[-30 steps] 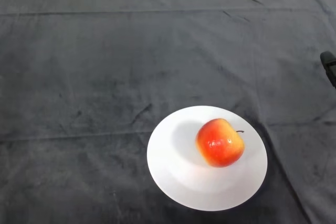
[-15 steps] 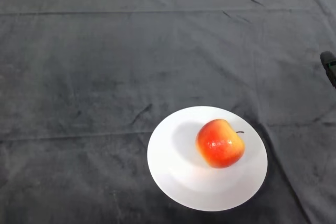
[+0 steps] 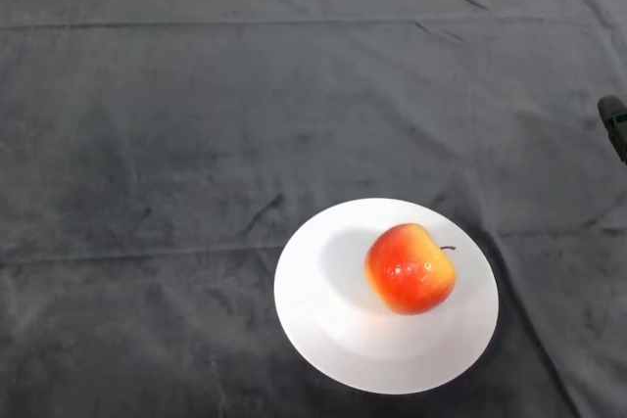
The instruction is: Move the apple to the plate
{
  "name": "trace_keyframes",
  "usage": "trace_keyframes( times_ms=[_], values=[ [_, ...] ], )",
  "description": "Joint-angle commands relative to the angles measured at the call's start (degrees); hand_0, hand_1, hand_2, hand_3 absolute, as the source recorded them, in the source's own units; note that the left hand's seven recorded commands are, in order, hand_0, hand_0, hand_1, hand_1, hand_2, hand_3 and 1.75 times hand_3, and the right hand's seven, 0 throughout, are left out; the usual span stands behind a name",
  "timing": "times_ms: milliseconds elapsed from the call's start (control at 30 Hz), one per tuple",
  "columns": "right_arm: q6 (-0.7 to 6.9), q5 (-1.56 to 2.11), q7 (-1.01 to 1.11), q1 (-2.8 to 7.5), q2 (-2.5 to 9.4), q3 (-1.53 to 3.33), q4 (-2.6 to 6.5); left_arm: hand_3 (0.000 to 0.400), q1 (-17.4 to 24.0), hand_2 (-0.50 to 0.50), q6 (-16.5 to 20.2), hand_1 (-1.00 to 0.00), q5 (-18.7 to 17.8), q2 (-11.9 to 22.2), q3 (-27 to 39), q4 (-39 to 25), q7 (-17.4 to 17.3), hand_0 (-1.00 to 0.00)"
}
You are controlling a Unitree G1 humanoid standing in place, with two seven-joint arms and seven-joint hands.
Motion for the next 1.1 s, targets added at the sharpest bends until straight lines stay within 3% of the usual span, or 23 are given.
trace_keyframes(
  times_ms=[33, 1100],
  values=[
    [0.13, -0.62, 0.55, -1.13, -1.38, -1.07, 0.14, 0.000, -1.03, 0.00, -0.24, 0.00, 0.03, 4.22, 1.53, 2.47, 0.33, 0.00],
    [0.10, -0.73, 0.63, -1.19, -1.42, -1.16, 0.29, 0.000, -1.52, 0.00, -0.57, 0.00, 1.24, 3.70, 2.71, 3.76, -0.78, 0.00]
  ],
)
